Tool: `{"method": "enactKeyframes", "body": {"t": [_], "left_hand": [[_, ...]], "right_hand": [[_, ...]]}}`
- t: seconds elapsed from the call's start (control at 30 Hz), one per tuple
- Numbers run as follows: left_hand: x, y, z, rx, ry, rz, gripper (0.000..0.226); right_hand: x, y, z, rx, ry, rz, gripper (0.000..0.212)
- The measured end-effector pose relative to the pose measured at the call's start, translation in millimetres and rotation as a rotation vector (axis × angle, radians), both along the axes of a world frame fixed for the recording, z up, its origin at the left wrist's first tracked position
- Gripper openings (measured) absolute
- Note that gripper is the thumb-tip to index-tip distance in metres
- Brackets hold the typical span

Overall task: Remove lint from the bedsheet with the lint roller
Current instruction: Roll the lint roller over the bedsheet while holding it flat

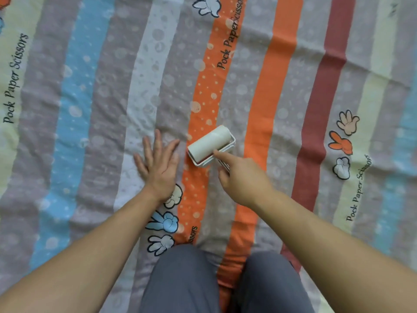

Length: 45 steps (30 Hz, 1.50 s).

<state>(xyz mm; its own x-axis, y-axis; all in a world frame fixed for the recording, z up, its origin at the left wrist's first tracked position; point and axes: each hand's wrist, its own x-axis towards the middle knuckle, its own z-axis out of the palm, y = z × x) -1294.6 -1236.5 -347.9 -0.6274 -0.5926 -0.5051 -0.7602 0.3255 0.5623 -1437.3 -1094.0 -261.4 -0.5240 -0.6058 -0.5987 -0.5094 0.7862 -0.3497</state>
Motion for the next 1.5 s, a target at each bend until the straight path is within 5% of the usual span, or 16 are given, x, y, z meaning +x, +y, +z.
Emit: {"method": "enactKeyframes", "body": {"t": [0.33, 0.83, 1.07, 1.17, 1.3, 1.5], "left_hand": [[-8.6, 16.4, -4.2, -0.193, -0.168, -0.121, 0.064], [-47.5, 77.2, 0.1, -0.309, -0.167, -0.29, 0.068], [-47.9, 77.2, 0.9, -0.279, -0.083, -0.216, 0.061], [-44.0, 70.0, 6.8, -0.222, 0.051, -0.072, 0.06], [-45.6, 71.9, 9.8, -0.274, 0.079, 0.002, 0.059], [-60.4, 86.4, 7.7, -0.319, 0.003, 0.017, 0.053]], "right_hand": [[38.0, 99.8, 19.0, 0.155, -0.051, -0.04, 0.05], [39.7, 196.9, 23.0, 0.126, -0.153, 0.023, 0.049], [-5.0, 188.1, 72.3, 0.151, -0.264, 0.136, 0.036], [-23.1, 163.1, 82.3, 0.014, -0.211, 0.108, 0.036], [-38.4, 106.0, 34.8, -0.171, -0.009, 0.062, 0.042], [-44.7, 99.6, -19.7, -0.12, 0.057, 0.099, 0.048]]}}
